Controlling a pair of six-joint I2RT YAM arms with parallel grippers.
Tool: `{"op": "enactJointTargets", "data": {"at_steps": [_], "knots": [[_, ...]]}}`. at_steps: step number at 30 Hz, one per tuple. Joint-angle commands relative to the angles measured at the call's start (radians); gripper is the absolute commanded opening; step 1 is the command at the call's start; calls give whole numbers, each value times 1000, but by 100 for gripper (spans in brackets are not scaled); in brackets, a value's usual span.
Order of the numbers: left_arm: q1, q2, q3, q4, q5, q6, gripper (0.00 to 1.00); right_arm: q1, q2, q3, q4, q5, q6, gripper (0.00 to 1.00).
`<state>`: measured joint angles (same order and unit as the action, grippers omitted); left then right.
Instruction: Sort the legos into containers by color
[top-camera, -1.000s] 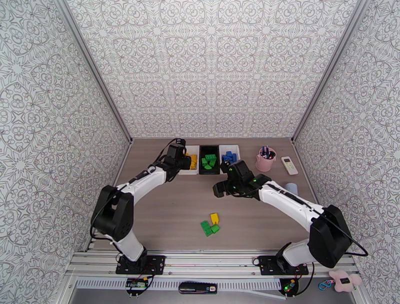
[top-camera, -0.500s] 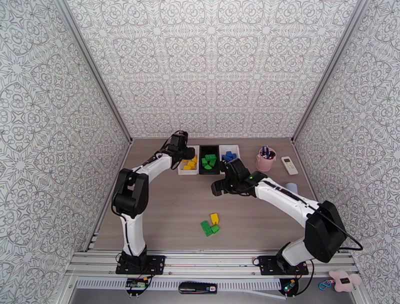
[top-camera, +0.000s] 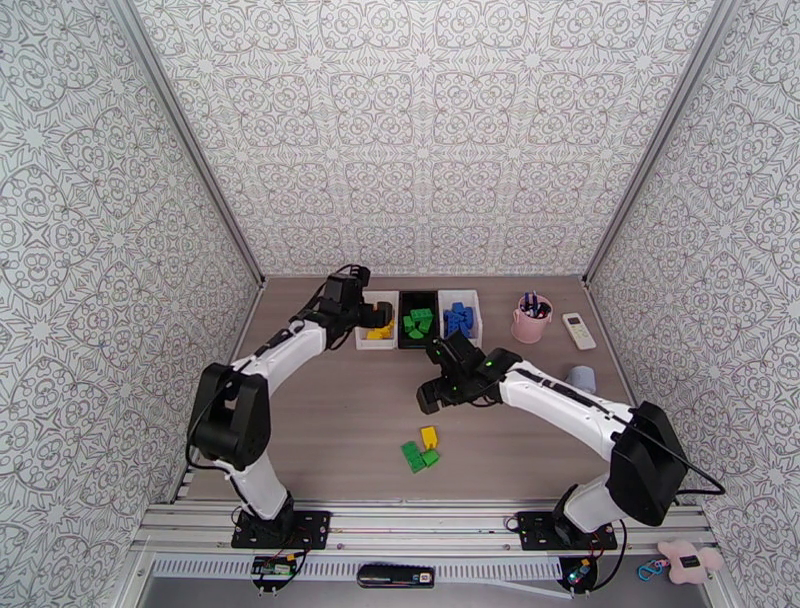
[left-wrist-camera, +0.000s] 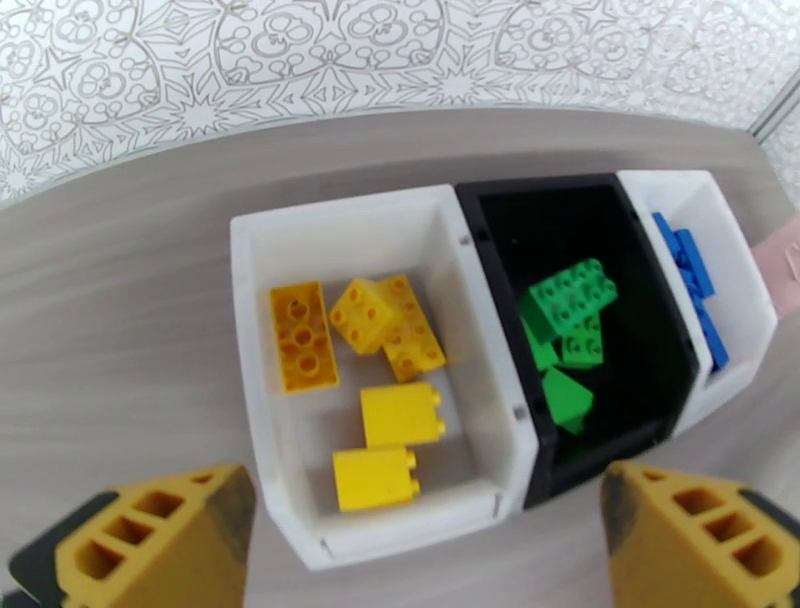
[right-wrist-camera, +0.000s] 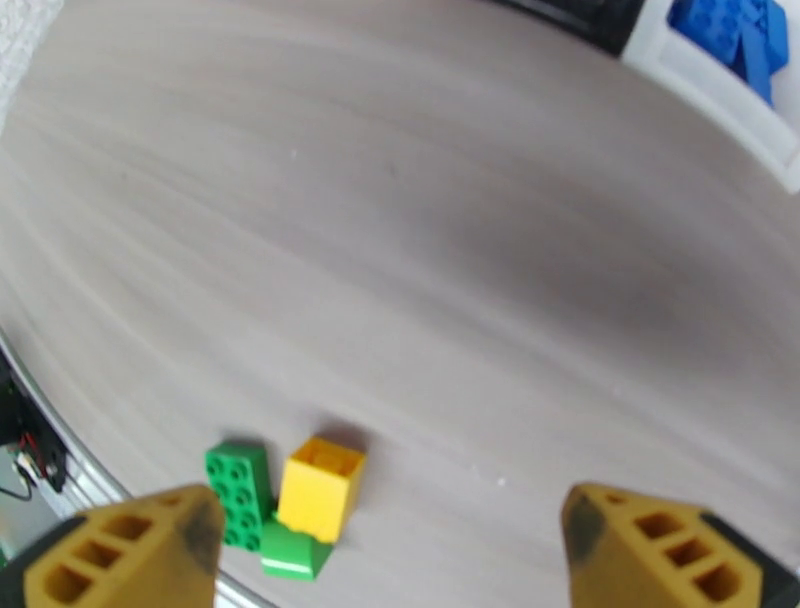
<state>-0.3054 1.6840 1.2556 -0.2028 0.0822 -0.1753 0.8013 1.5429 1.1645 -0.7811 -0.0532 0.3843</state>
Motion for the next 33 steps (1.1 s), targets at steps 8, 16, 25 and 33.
{"op": "enactJointTargets", "data": {"at_steps": [8, 16, 25, 33], "knots": [[19, -210, -210, 34, 65, 96, 100, 99, 138, 106, -143, -22, 76, 88], [25, -246, -260, 35, 82, 114, 100, 100, 258, 140, -146, -64, 26, 73], [23, -265, -316, 76, 66, 86, 100, 101, 353, 161, -142, -89, -36, 59], [19, -277, -368, 112, 56, 69, 100, 100, 349, 151, -147, -86, -49, 31]]}}
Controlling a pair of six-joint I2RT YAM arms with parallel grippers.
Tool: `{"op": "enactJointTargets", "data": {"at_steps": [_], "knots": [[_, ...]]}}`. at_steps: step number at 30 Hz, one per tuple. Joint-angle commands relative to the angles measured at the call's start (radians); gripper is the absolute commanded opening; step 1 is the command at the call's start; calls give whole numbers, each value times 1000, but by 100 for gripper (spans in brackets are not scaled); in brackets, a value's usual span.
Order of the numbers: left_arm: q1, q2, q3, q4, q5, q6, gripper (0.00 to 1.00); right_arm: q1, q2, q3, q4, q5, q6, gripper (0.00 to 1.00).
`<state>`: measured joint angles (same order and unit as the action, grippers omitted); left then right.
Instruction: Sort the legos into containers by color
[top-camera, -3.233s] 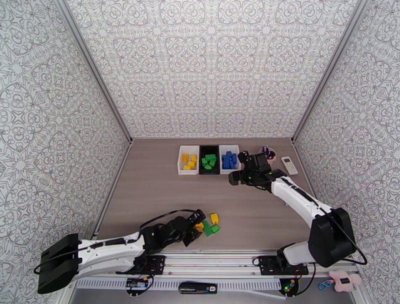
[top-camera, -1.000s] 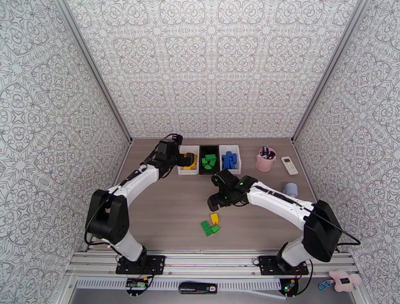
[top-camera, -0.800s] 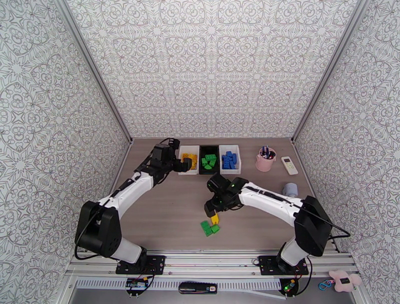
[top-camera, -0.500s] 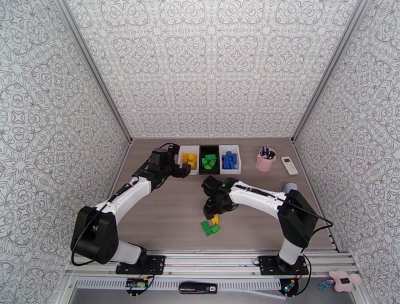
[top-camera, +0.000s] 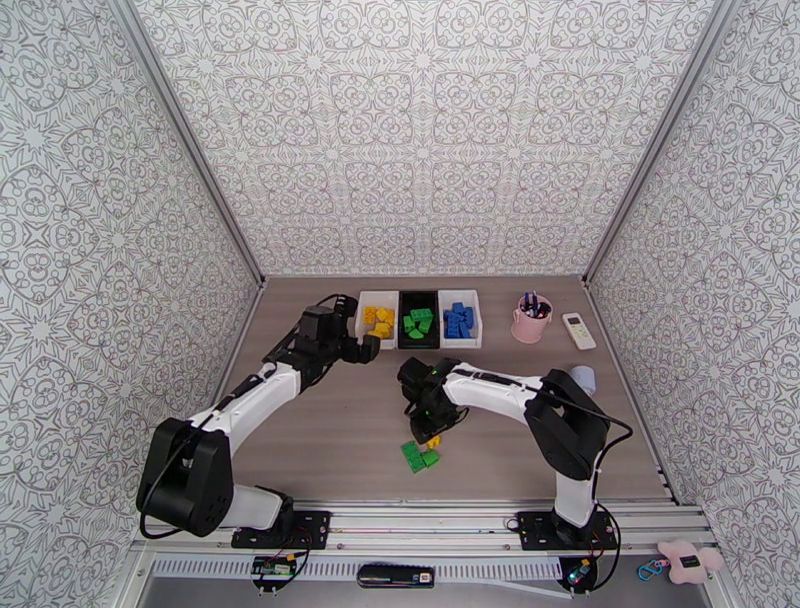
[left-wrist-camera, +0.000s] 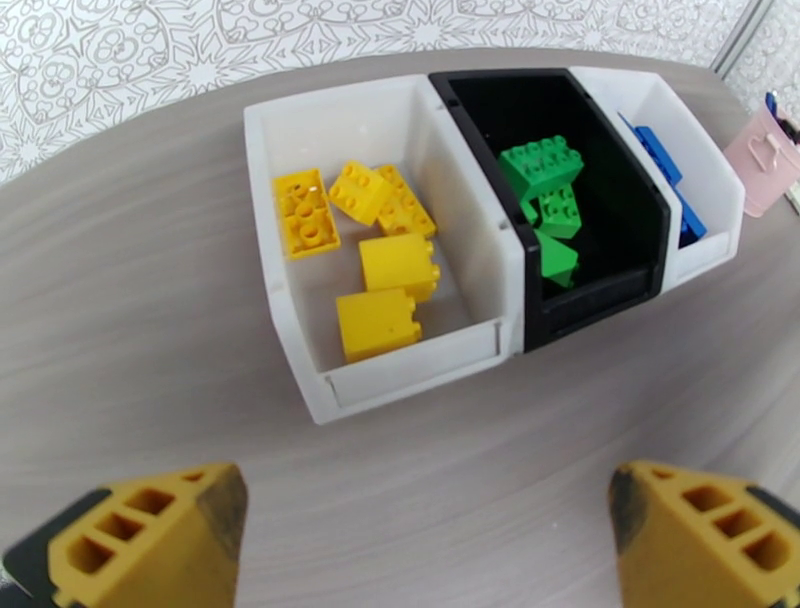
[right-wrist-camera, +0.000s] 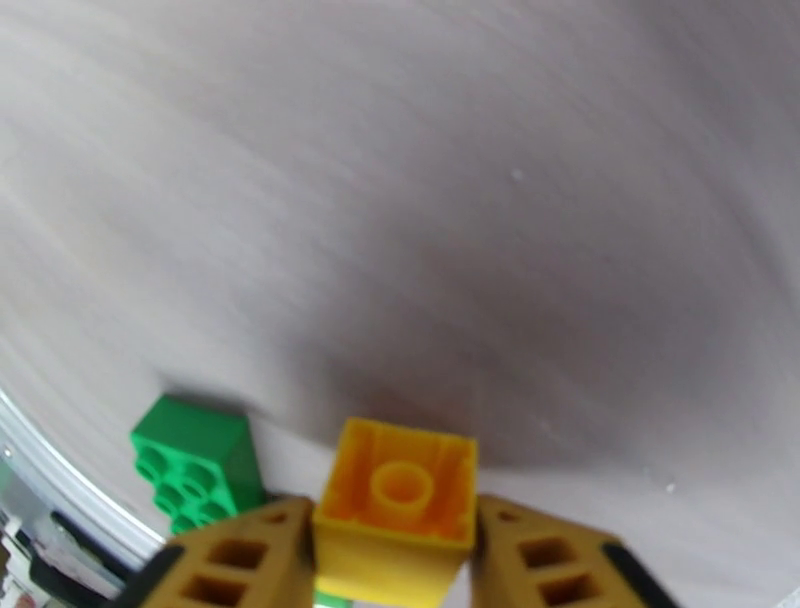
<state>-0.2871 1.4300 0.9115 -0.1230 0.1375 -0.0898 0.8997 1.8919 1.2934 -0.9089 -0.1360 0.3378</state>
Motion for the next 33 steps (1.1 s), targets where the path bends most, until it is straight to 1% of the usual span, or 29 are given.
{"op": "enactJointTargets", "data": {"at_steps": [1, 6, 11, 13, 16, 19, 23, 26, 30, 33], "knots": [[-1, -26, -28, 35, -2, -18, 100, 2, -5, 20, -17, 0, 1, 28], [-3, -56, -49, 50, -13, -37, 100, 0, -38, 0, 0, -1, 11, 27], [-6, -109, -85, 63, -6, -23, 100, -4, -91, 7, 29, 16, 25, 27], [-8, -138, -108, 79, 13, -12, 100, -12, -113, 22, 46, 21, 22, 27], [-9, -188, -156, 112, 67, 16, 100, -27, -137, 68, 61, 60, 7, 27], [-12, -248, -199, 119, 135, 76, 100, -47, -146, 132, 93, 91, -8, 27], [-18, -337, -260, 109, 169, 140, 100, -71, -125, 234, 152, 169, -1, 25], [-29, -412, -310, 108, 198, 183, 100, -95, -93, 295, 219, 201, 0, 24], [-64, -510, -376, 116, 210, 257, 100, -124, -6, 404, 281, 234, -56, 24], [-90, -562, -401, 100, 198, 293, 100, -153, 79, 501, 301, 256, -73, 24]]}}
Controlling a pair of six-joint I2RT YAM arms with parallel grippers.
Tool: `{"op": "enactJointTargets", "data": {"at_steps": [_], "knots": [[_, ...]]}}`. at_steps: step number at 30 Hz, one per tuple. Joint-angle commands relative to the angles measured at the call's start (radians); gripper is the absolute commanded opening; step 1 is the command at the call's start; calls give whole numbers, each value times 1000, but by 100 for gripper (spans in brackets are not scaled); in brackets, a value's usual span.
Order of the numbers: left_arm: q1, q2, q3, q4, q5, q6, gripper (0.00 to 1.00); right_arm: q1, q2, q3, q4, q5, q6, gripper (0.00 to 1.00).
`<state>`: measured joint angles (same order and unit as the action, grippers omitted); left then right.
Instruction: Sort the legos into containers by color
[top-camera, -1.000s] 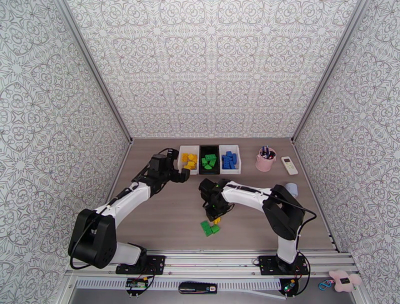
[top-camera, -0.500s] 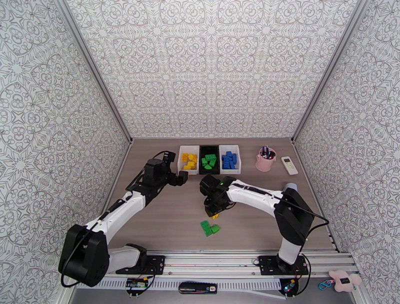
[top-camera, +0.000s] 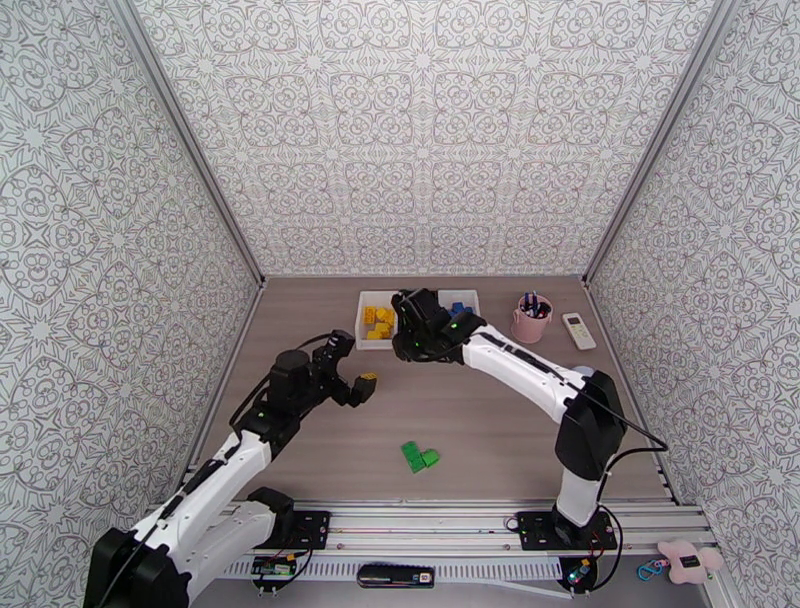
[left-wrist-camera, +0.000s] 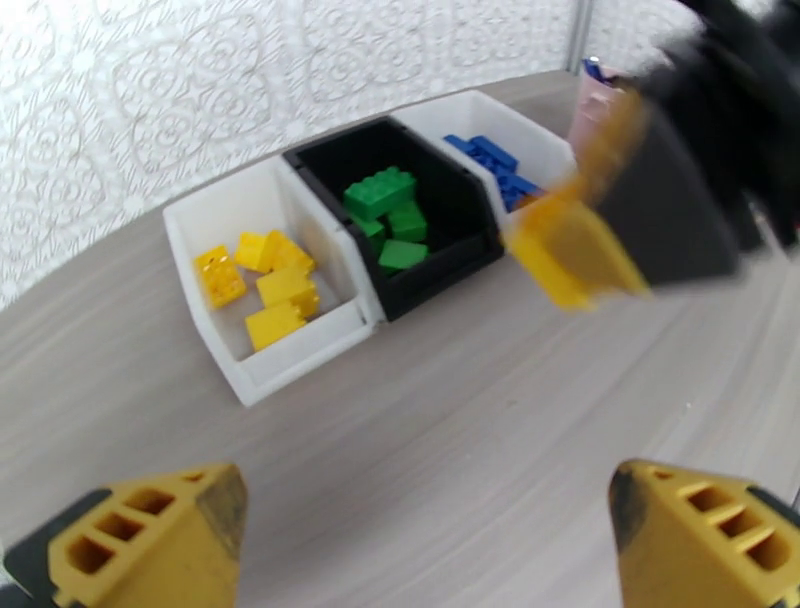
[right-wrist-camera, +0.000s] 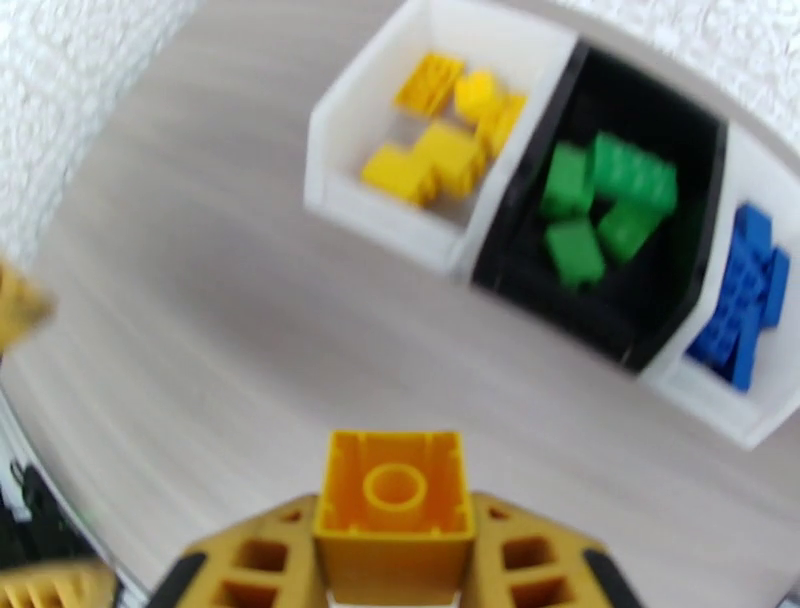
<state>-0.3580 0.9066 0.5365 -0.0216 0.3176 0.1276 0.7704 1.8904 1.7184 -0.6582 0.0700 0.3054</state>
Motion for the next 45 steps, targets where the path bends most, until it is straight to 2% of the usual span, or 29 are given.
{"op": "enactJointTargets", "data": {"at_steps": [1, 10, 19, 25, 29, 32, 35, 40, 45], "knots": [[-24, -48, -31, -7, 15, 79, 100, -34, 105, 100, 59, 42, -48, 24], [-80, -85, -52, -47, -16, 65, 100, -74, 383, 397, 86, -15, -28, 24], [-87, -142, -89, -65, 6, 45, 100, -91, 628, 704, 60, -30, -18, 24], [-105, -174, -101, -102, 4, 114, 100, -94, 675, 804, 37, -26, -20, 46], [-135, -170, -89, -125, -15, 136, 100, -94, 623, 770, 36, -49, -29, 59], [-155, -130, -83, -104, 17, 139, 100, -94, 542, 659, 64, -73, -61, 73], [-204, -86, -74, -80, 23, 146, 100, -94, 422, 493, 130, -78, -74, 82], [-325, -58, -77, -72, -32, 139, 100, -108, 188, 175, 245, -90, -71, 89], [-484, -81, -137, -2, -186, 64, 100, -142, -23, -118, 306, -109, -47, 91]]}}
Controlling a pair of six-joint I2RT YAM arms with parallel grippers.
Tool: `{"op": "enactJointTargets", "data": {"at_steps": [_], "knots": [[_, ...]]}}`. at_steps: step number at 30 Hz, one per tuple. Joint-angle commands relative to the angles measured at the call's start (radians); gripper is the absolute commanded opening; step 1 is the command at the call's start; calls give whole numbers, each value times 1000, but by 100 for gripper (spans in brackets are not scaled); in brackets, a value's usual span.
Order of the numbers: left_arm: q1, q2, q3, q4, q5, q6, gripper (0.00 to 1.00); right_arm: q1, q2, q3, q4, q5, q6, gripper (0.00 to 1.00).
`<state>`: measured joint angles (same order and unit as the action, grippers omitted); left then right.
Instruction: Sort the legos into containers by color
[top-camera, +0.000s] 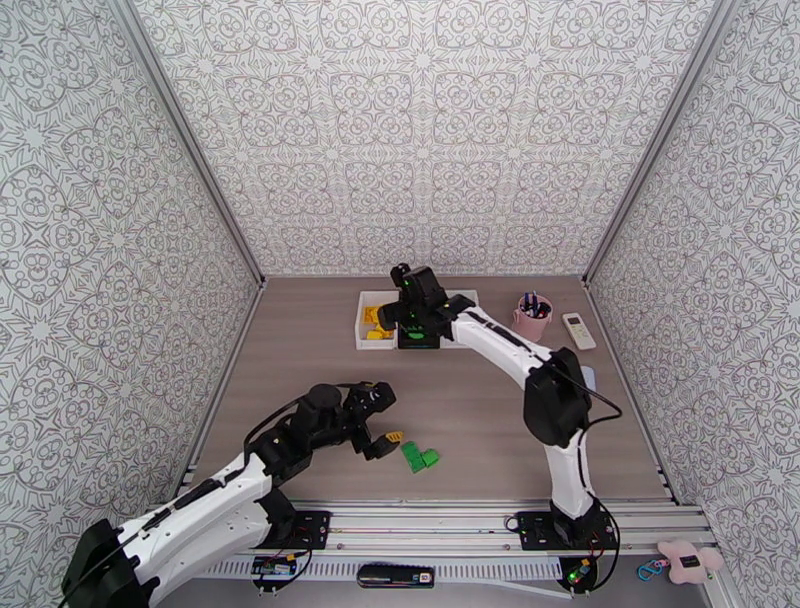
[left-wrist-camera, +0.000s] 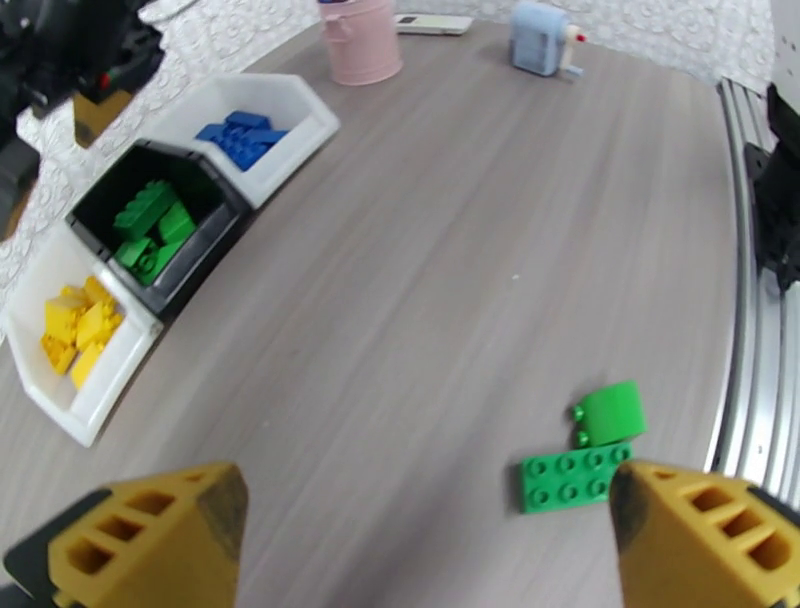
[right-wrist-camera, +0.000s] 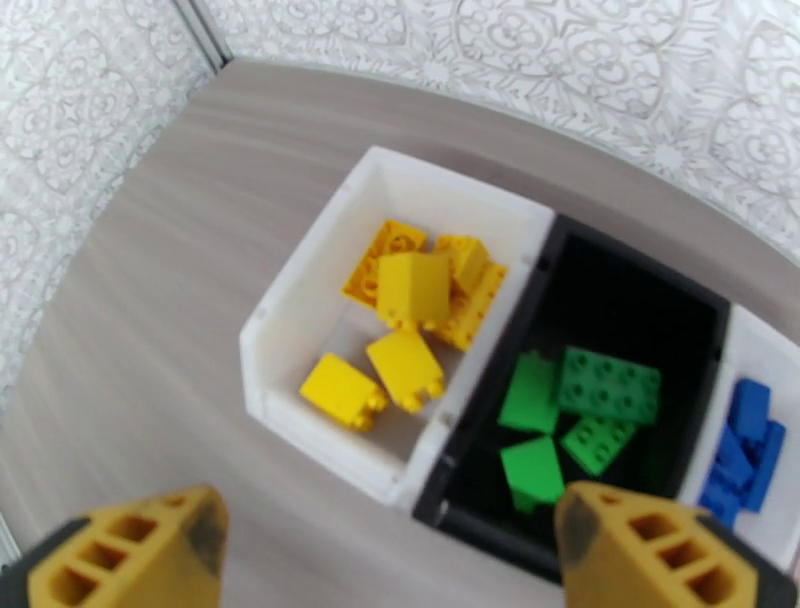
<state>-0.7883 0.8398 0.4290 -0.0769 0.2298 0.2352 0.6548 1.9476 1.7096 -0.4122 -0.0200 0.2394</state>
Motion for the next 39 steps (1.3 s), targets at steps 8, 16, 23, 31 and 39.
{"op": "enactJointTargets", "data": {"at_steps": [8, 16, 23, 31, 39], "knots": [[-184, 98, -37, 77, -147, -49, 100, -66, -320, -436, 115, -6, 16, 92], [-267, 196, -67, 109, -179, -53, 100, -67, -444, -588, 125, 39, 18, 93], [-274, 341, -77, 214, -183, -64, 100, -67, -510, -678, 125, 57, 19, 93], [-275, 543, 4, 261, -183, -110, 100, -68, -548, -742, 133, 76, 46, 94], [-275, 580, -4, 290, -211, -168, 95, -73, -555, -750, 124, 88, 38, 96]]}}
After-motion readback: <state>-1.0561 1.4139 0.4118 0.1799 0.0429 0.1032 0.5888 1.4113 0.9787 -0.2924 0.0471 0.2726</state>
